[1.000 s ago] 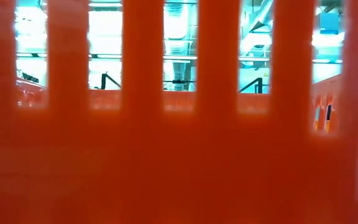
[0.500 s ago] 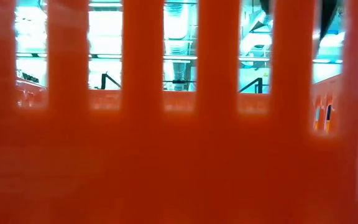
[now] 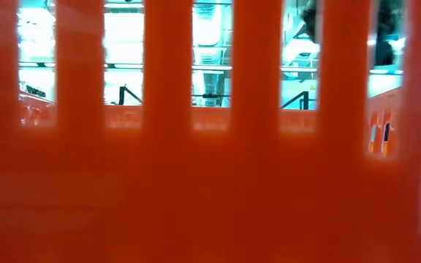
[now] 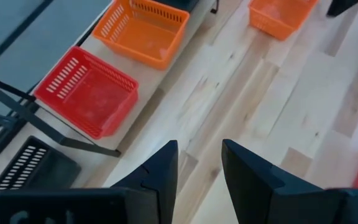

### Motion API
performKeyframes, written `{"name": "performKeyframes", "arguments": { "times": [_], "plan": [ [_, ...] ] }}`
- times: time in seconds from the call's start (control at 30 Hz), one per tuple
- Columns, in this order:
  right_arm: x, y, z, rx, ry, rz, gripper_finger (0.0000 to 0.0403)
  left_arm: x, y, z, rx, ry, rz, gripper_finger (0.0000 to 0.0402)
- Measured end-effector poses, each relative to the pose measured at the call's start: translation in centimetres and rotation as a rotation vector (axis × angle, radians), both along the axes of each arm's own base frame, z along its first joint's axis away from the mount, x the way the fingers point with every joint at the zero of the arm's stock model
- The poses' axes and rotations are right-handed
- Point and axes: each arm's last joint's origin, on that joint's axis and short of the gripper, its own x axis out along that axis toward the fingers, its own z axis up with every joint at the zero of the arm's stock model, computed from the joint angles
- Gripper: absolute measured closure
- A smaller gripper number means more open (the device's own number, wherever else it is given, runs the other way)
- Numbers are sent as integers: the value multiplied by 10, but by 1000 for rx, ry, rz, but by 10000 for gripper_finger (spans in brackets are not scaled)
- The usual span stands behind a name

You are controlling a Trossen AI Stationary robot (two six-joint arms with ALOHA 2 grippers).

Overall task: Stack baskets on shelf by color
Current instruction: Stack the top orange bin on top of the orange bin on the shelf

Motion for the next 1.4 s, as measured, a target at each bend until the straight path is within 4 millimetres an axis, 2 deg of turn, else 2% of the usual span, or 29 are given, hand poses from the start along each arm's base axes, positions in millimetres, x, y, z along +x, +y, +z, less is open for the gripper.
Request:
{"name": "performKeyframes", "arguments": {
  "times": [0.13, 0.23, 0.33, 0.47, 0.73, 0.93, 1.2, 1.4],
  "plan": [
    [-31, 0, -4, 13, 89, -110, 403, 1, 0, -1, 8, 3, 13, 288],
    [-52, 1, -6, 44, 48, -186, 403, 1, 0, -1, 13, -2, 22, 288],
    [-63, 3, -10, 84, -39, -211, 403, 1, 1, -1, 34, -10, 32, 288],
    [-66, 5, -13, 107, -119, -169, 387, 1, 1, 0, 38, -13, 37, 288],
    [-68, -5, -23, 9, 8, -119, 336, 1, 1, 0, 13, -34, 76, 288],
    [-79, -22, -32, -54, 226, -318, 303, 1, 1, 0, -17, -57, 120, 288],
    [-84, -25, -34, -53, 292, -525, 254, 1, 1, 0, -25, -64, 134, 288],
    [-85, -25, -47, -91, 386, -592, 219, 1, 1, 0, -4, -47, 101, 288]
  ]
}}
